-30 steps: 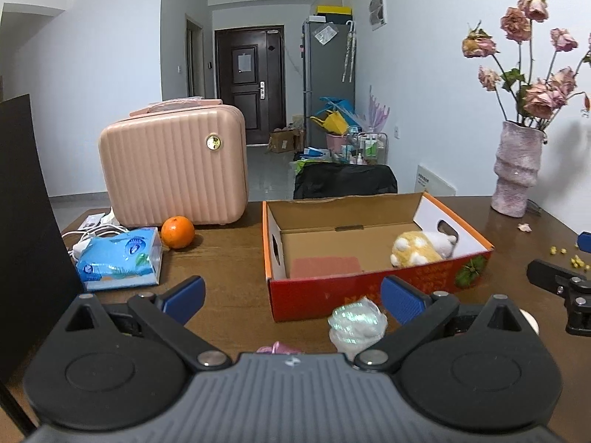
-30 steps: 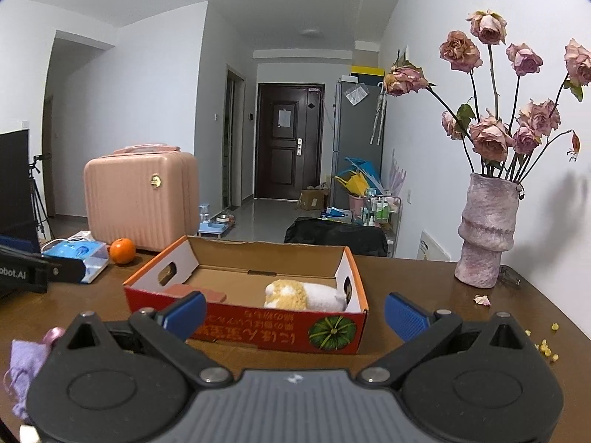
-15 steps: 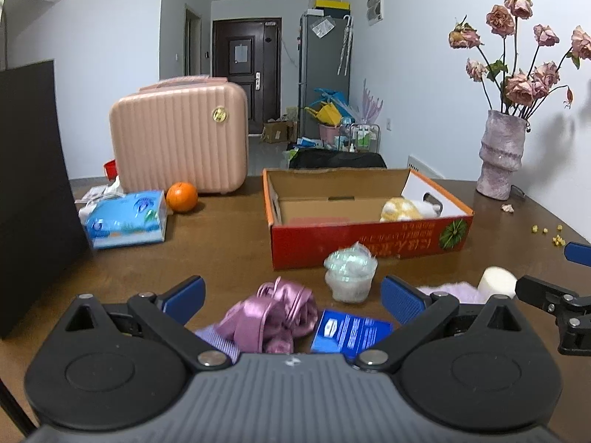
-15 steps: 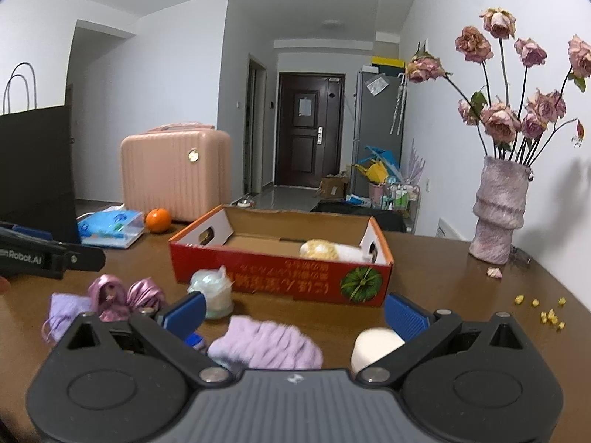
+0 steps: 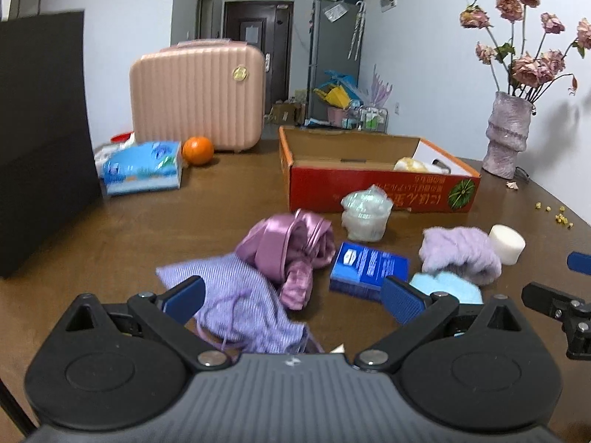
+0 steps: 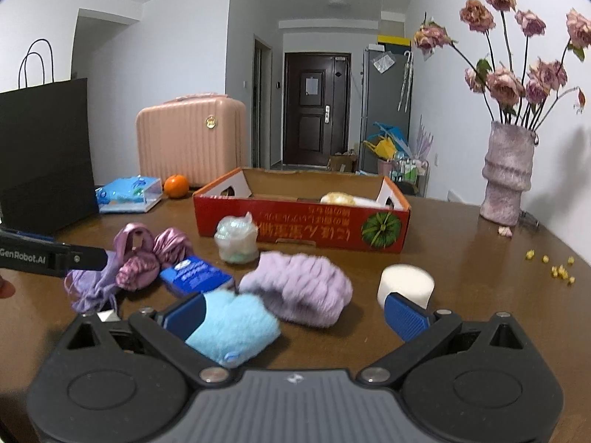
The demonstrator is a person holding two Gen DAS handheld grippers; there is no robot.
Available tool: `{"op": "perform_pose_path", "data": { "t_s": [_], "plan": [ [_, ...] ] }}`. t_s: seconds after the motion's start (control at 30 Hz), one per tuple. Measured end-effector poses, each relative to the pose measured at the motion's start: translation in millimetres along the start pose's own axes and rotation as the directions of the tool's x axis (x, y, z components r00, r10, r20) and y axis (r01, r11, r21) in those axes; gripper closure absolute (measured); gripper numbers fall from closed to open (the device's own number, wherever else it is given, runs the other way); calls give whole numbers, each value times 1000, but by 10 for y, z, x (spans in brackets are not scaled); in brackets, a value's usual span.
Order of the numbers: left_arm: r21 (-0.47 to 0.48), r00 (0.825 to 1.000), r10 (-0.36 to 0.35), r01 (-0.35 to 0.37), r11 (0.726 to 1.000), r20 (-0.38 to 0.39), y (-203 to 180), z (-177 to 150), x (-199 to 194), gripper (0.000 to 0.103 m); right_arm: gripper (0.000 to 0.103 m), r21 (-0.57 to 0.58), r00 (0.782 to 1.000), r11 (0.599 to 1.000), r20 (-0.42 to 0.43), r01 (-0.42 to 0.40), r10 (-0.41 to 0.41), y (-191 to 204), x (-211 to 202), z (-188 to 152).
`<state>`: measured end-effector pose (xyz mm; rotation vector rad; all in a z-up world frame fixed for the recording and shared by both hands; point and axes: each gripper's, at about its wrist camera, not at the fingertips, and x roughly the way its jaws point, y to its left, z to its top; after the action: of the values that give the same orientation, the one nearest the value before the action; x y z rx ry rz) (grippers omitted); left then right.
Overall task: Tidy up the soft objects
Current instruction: 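Move both open tools back from the box toward the remaining soft items, then close the right tool on the light blue heart plush while the left tool grasps the white triangular sponge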
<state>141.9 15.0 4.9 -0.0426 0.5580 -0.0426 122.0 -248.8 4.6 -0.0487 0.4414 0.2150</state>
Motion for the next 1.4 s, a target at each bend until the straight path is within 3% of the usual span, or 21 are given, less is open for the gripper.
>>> {"op": "perform_pose_path", "data": {
  "t_s": [0.4, 0.7, 1.0, 1.27, 1.4],
  "plan": [
    [20, 999, 20, -20, 1000, -27, 41, -332, -50, 0, 0, -1, 998, 999, -40, -46, 46, 204, 21, -235],
    [-13, 999, 23, -24, 1000, -45, 150, -372, -5, 0, 0, -1, 994, 997, -74, -78, 77, 314, 167, -217],
    [-36, 999, 34, -35, 999, -41, 248, -379, 0, 0, 0, -63, 990, 997, -132, -50, 42, 527, 542, -132],
    [-33, 998, 42, -43, 999, -42, 252, -405, 27, 0, 0, -47, 985, 999, -173, -23, 15, 573, 789, -81],
    [-29, 998, 44, -45, 999, -42, 234, -405, 29, 0, 9, -28, 982, 999, -186, -19, 13, 569, 856, -82]
  ]
}}
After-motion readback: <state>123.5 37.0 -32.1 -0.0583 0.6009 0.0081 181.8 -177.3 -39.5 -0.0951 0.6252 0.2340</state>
